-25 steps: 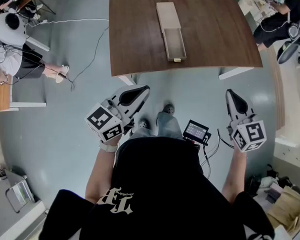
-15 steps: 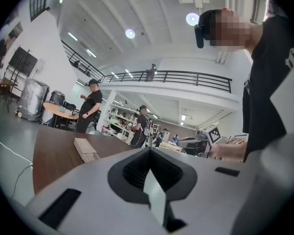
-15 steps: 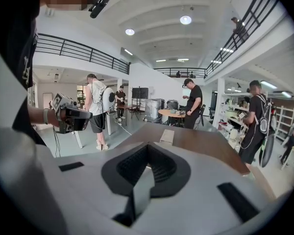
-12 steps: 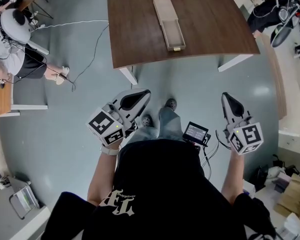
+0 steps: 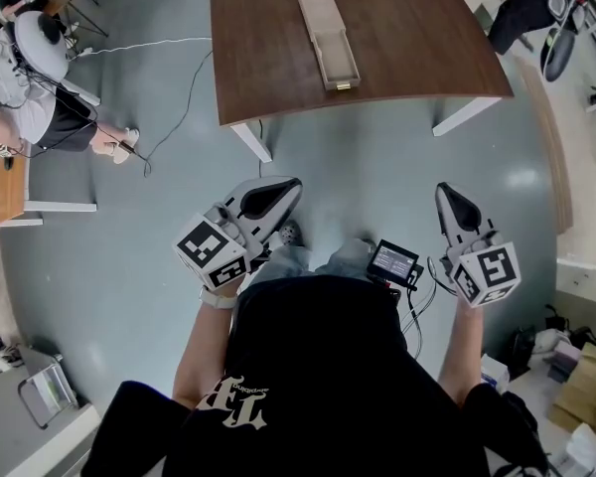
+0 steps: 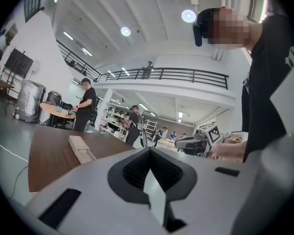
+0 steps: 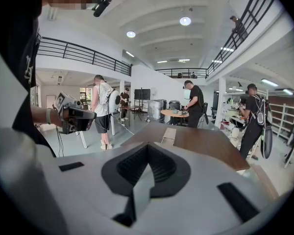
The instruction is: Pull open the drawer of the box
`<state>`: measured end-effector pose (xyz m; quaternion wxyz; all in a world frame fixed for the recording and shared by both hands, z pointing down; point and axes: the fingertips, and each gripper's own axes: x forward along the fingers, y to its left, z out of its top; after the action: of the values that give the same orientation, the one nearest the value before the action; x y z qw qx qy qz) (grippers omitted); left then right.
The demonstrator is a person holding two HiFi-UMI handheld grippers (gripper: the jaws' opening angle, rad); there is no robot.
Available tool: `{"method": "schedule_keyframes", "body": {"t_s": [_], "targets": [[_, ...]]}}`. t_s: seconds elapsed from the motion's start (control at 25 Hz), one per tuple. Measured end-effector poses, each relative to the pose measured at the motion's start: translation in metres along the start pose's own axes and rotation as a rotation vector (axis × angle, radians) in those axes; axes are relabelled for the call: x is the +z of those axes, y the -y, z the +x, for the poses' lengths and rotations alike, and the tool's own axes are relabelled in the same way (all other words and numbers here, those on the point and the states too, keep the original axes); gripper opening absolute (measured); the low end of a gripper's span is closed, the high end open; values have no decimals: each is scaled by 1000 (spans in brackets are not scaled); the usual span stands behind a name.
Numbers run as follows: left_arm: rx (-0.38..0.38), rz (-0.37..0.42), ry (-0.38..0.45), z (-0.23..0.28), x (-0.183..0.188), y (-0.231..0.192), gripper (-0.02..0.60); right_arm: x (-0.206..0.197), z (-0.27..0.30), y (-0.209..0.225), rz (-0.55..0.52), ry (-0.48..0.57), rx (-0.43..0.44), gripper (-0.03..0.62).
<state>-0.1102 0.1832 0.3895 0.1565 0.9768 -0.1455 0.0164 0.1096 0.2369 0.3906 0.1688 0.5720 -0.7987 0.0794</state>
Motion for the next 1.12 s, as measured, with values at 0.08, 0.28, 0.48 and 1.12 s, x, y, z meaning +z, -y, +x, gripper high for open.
{"method": "schedule_keyframes", "body": {"t_s": [0.08,0.28,0.48,1.12], "targets": [[6,-2,-8,12,-4,12,5,-7,-9,9,0,-5,6,-12],[19,-2,-27,54,-13,47,5,-21,-37,38,32,-3,39,-12],[4,-1,-40,96,-27,86,5,-42,-63,60,63,-2,74,-12],[51,1,7,126,-36,125,5,-59,-65,29,32,-10,287,-12]]}}
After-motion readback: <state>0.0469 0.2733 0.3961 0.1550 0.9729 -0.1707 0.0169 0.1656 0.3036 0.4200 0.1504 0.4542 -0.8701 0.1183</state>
